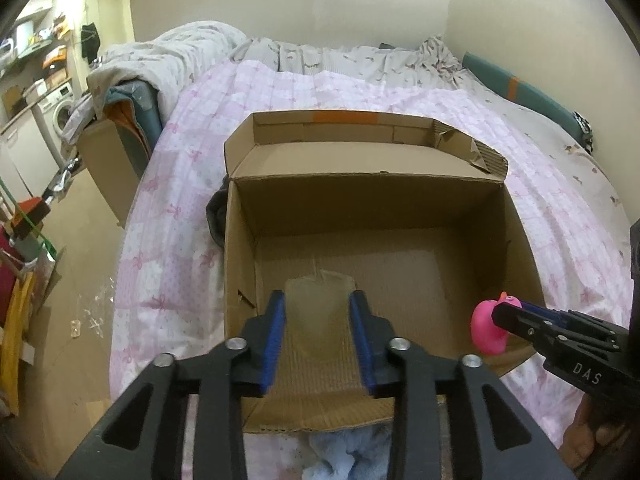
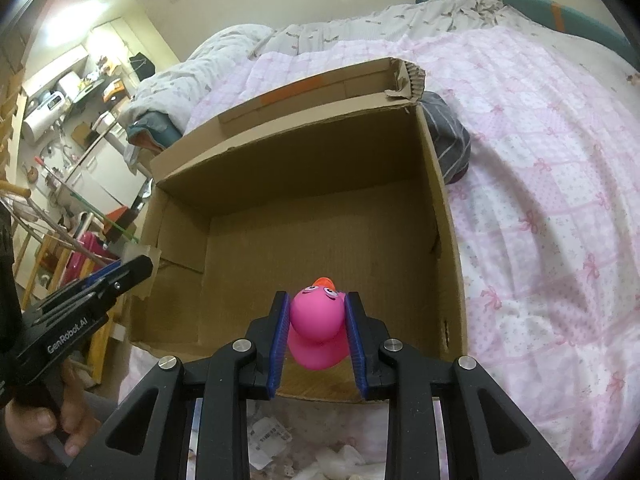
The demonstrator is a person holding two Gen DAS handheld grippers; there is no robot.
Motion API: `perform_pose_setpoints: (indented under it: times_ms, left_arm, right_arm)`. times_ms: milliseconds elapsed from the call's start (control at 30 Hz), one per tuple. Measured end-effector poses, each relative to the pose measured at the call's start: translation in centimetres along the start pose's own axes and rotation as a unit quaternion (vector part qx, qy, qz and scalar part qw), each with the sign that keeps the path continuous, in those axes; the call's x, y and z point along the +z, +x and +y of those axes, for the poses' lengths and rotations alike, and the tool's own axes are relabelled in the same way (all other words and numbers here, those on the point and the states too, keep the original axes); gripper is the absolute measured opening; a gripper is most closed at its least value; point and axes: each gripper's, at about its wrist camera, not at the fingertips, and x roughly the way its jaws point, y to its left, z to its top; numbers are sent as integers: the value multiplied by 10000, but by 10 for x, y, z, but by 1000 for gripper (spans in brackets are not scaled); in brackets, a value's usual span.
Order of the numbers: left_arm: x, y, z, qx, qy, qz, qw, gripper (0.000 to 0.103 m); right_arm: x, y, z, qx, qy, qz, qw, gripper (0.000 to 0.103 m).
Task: Organize soft objects
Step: 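Carry the pink duck with the right gripper over the cardboard box, then open the right gripper to drop the duck into the box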
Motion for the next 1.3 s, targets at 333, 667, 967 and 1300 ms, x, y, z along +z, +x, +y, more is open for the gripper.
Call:
perform_pose_setpoints:
  times_ms: [333, 667, 967, 1300]
  left_arm:
    - [3, -6, -1, 141, 8, -155, 9998, 70]
    - [4, -6, 3, 306, -52, -180, 9994, 70]
    - [6, -15, 6, 430, -124, -327, 9985, 70]
    - [4, -37, 14, 642, -369, -487, 9961, 74]
  right_arm:
    - [-1, -4, -1, -51, -48, -127, 9999, 29]
    - [3, -12, 2, -86, -13, -428, 9990, 82]
    - [5, -21, 3, -233, -26, -639, 9977, 102]
    - [-3, -33, 2, -648, -210, -833, 9942, 103]
